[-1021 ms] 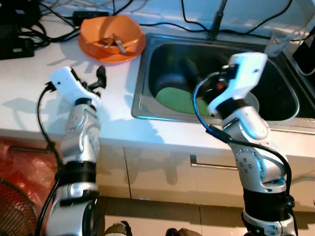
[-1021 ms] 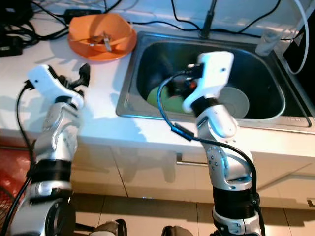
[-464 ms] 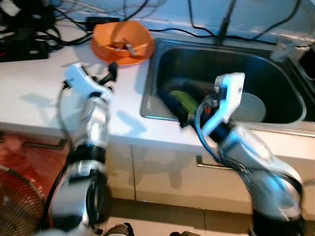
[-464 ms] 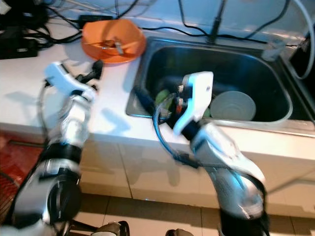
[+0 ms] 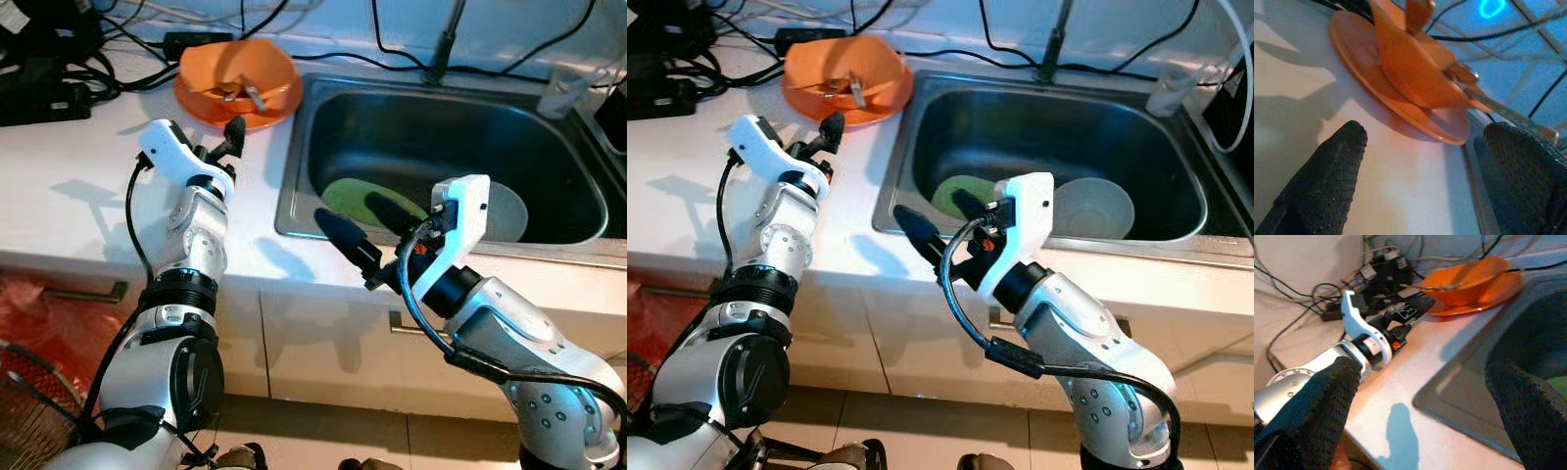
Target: Kitchen organization
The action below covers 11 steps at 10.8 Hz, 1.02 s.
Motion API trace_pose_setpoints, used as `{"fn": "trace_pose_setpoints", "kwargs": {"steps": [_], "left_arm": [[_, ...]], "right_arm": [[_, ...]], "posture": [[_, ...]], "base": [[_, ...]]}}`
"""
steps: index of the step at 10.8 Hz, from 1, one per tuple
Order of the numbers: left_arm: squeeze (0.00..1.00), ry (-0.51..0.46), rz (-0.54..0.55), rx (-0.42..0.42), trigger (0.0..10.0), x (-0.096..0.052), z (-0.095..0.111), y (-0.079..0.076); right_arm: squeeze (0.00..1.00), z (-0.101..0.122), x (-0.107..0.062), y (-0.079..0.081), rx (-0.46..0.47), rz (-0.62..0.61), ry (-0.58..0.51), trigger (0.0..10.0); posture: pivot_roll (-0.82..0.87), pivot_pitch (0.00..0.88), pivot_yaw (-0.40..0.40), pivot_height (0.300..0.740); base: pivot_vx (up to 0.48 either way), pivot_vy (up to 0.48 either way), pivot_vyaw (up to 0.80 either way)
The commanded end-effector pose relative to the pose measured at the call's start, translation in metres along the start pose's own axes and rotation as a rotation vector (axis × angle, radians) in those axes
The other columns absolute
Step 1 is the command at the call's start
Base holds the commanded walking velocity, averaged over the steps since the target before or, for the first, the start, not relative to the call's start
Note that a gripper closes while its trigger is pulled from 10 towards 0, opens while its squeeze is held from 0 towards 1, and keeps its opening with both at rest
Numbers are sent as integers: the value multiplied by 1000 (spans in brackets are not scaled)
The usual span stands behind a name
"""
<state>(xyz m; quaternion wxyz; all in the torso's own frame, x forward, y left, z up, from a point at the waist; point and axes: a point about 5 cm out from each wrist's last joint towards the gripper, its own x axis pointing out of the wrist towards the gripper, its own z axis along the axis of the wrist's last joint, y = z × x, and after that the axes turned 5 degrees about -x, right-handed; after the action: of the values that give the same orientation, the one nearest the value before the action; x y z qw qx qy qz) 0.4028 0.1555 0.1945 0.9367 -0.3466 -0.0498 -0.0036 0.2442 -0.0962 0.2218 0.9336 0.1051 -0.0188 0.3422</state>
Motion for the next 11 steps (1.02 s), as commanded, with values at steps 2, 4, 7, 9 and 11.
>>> {"fn": "trace_pose_setpoints", "kwargs": {"steps": [2,4,7,9,11], "left_arm": [[0,138,79,20,10000,-16,-39,24],[0,92,62,99,10000,-26,-38,30],[0,-39,-17,231,10000,-41,-24,13],[0,-44,-20,216,10000,-42,-24,8],[0,-58,-17,222,10000,-41,-17,7]], "right_arm": [[0,2,0,-2,-28,-37,-14,10000],[0,4,8,-8,-34,-65,-30,10000],[0,0,17,-17,-32,-118,-42,10000],[0,1,23,-20,-50,-125,-52,10000],[0,3,25,-23,-69,-130,-69,10000]], "posture": [[-246,149,-24,740],[-214,129,-28,740],[-158,101,-32,740],[-144,91,-38,740],[-151,86,-37,740]], "base": [[0,0,0],[0,0,0],[0,0,0],[0,0,0],[0,0,0]]}}
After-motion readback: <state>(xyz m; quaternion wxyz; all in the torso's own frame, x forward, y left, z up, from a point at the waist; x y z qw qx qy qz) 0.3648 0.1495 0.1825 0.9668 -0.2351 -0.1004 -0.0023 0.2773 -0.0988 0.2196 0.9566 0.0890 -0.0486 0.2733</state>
